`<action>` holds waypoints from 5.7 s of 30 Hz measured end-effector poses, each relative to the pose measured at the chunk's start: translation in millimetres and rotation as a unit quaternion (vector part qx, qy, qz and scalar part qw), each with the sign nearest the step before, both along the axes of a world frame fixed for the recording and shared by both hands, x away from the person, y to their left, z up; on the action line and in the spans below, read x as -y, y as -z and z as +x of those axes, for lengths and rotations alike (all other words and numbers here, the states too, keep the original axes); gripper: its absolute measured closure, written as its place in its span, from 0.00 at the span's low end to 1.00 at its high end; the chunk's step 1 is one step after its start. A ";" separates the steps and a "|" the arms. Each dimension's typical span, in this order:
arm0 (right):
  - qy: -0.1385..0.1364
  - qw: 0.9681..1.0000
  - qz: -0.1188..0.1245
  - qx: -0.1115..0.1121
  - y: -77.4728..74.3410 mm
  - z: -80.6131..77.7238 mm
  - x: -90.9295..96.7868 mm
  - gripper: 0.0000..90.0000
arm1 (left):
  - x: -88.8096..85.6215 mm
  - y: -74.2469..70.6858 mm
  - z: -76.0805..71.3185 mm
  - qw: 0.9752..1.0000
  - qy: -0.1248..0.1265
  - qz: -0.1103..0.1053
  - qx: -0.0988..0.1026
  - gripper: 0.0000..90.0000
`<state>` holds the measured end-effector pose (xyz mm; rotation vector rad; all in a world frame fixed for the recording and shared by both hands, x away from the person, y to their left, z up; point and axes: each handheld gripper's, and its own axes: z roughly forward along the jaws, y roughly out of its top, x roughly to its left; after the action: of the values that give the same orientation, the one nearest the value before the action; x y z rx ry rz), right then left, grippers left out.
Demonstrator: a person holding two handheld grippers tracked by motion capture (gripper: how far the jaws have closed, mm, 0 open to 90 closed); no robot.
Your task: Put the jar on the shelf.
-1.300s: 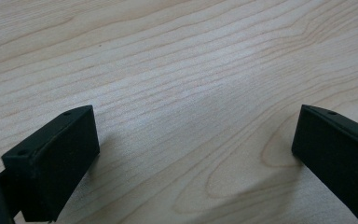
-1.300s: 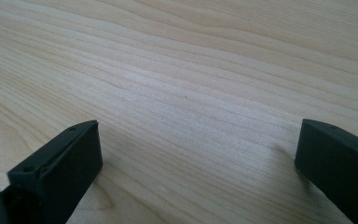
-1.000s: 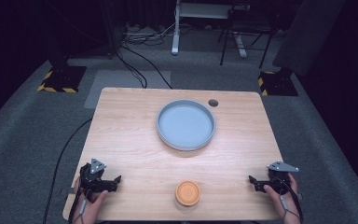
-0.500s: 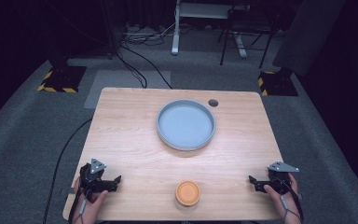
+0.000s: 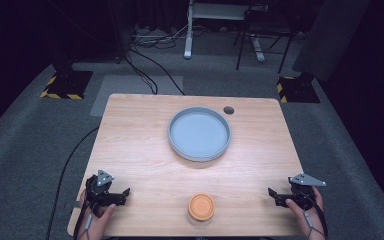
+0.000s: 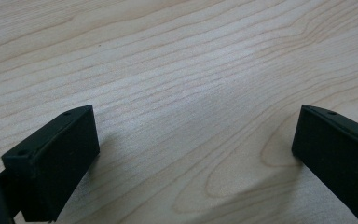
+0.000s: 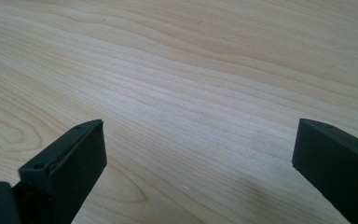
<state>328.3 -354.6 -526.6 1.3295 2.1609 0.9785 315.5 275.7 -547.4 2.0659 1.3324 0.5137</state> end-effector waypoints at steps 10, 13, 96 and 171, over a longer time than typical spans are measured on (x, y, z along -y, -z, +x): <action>0.000 1.000 0.012 0.005 -12.8 -6.4 -0.4 0.04 | 0.0 0.0 0.0 1.000 0.000 0.000 0.000 0.00; -0.002 1.000 0.014 0.006 -15.6 -7.6 -1.3 0.04 | 0.1 0.1 -0.1 1.000 0.000 -0.001 0.000 0.01; -0.120 0.991 0.053 0.035 -92.1 -36.9 -100.4 0.05 | 0.7 0.1 -2.1 1.000 0.009 0.001 0.000 0.01; -0.206 0.974 0.086 0.046 -91.3 -61.2 -202.8 0.03 | 0.7 0.1 -2.2 1.000 0.009 0.000 0.001 0.01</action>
<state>267.1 -151.8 -435.3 0.8941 2.3739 1.3829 313.2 275.1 -547.5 2.0756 1.3125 0.5077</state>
